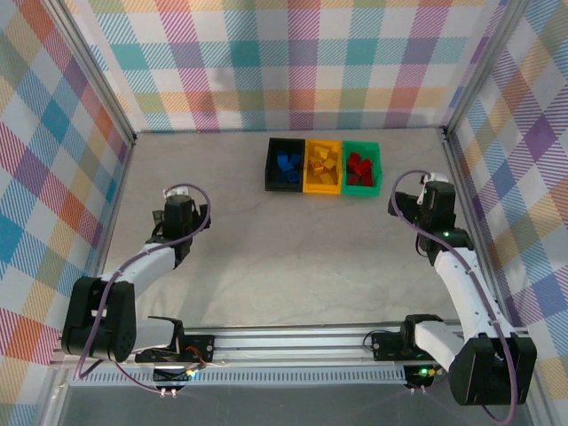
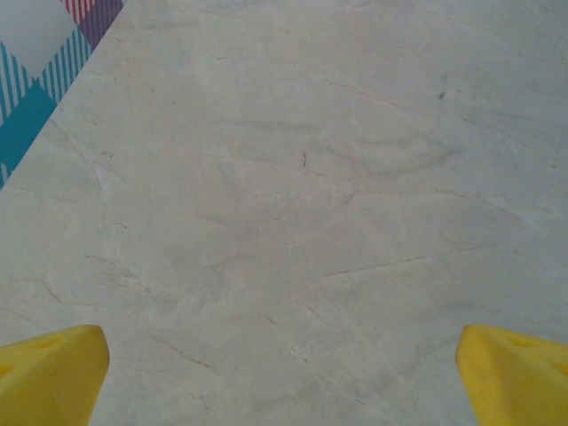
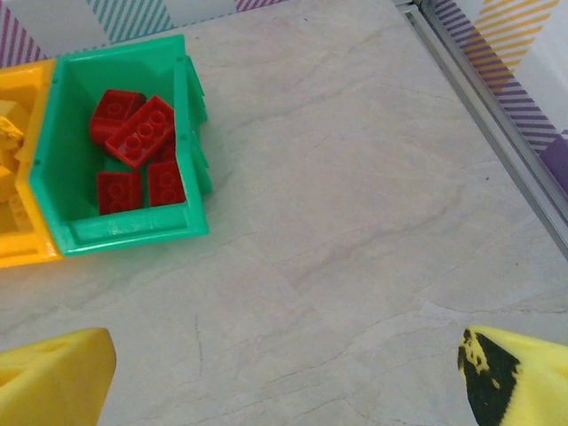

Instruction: Sort the legos into containers by color

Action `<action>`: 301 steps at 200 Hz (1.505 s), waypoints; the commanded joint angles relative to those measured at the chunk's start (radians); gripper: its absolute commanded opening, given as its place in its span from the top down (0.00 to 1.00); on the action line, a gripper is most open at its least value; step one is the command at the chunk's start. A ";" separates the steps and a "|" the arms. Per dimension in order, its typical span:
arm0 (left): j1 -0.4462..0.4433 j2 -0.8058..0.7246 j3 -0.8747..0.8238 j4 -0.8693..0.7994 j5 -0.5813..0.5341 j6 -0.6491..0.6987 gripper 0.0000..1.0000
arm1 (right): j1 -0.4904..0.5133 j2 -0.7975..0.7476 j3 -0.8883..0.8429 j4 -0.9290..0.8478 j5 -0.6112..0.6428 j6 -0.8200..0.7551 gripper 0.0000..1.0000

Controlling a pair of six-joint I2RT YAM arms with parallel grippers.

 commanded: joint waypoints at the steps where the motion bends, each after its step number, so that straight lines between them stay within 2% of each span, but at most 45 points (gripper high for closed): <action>1: 0.014 0.016 -0.088 0.324 0.029 0.044 0.00 | -0.007 -0.028 -0.076 0.167 0.004 -0.059 0.01; 23: 0.022 0.053 -0.125 0.398 0.081 0.047 0.00 | -0.009 -0.038 -0.139 0.243 -0.015 -0.088 0.01; 36: 0.036 0.080 -0.167 0.503 0.161 0.058 0.00 | -0.008 -0.033 -0.181 0.296 -0.025 -0.100 0.01; 45: 0.040 0.074 -0.172 0.504 0.202 0.047 0.00 | -0.009 -0.031 -0.208 0.332 -0.044 -0.113 0.01; 63: 0.050 0.111 -0.201 0.620 0.215 0.018 0.00 | -0.008 -0.026 -0.248 0.384 -0.057 -0.116 0.01; 98: 0.054 0.213 -0.190 0.678 0.264 0.034 0.00 | -0.008 -0.004 -0.305 0.490 -0.085 -0.127 0.01; 116: 0.054 0.299 -0.188 0.773 0.274 0.046 0.00 | -0.008 0.029 -0.330 0.558 -0.107 -0.131 0.01; 127: 0.054 0.267 -0.162 0.663 0.311 0.057 0.00 | -0.008 0.060 -0.343 0.607 -0.123 -0.127 0.01; 144: 0.062 0.280 -0.117 0.594 0.311 0.040 0.00 | -0.009 0.117 -0.355 0.685 -0.147 -0.128 0.01; 195: 0.066 0.284 -0.120 0.609 0.310 0.039 0.00 | -0.009 0.302 -0.374 0.944 -0.238 -0.152 0.01; 237: 0.065 0.284 -0.119 0.607 0.311 0.038 0.00 | -0.010 0.401 -0.353 1.036 -0.292 -0.149 0.01; 267: 0.066 0.284 -0.120 0.607 0.309 0.038 0.00 | -0.010 0.527 -0.369 1.174 -0.361 -0.178 0.01; 280: 0.066 0.284 -0.119 0.607 0.309 0.038 0.00 | -0.014 0.517 -0.340 1.098 -0.382 -0.183 0.01; 301: 0.066 0.284 -0.119 0.605 0.310 0.038 0.00 | -0.044 0.531 -0.323 1.091 -0.408 -0.150 0.01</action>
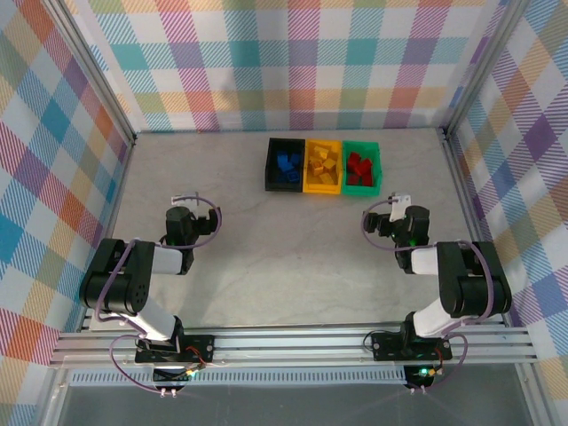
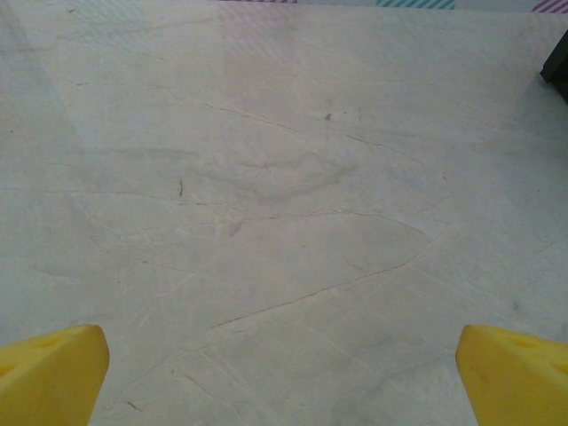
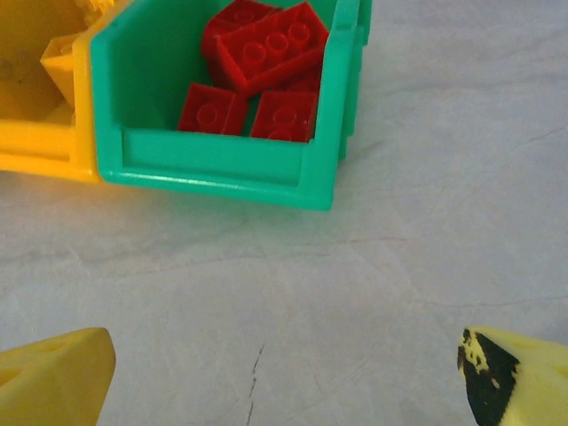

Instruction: Sort the legos into containers by color

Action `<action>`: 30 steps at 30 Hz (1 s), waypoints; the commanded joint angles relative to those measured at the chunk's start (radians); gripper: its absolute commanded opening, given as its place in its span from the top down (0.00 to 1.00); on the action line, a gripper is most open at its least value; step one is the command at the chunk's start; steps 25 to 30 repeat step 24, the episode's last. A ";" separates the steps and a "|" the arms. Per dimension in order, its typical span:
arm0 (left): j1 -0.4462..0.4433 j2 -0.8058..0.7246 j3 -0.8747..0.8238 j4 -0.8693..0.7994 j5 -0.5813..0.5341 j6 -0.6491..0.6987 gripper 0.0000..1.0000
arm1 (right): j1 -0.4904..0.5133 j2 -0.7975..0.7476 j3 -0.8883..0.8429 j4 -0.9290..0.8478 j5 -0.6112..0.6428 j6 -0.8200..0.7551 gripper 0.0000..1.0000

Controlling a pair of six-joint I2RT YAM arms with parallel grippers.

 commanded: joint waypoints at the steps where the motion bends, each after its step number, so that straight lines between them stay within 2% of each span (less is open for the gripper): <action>1: 0.012 -0.001 0.012 0.005 0.022 -0.001 0.00 | -0.032 0.004 0.036 0.043 -0.069 0.008 0.01; 30: 0.012 -0.001 0.012 0.005 0.022 -0.001 0.00 | -0.030 -0.001 0.035 0.035 -0.064 0.006 0.01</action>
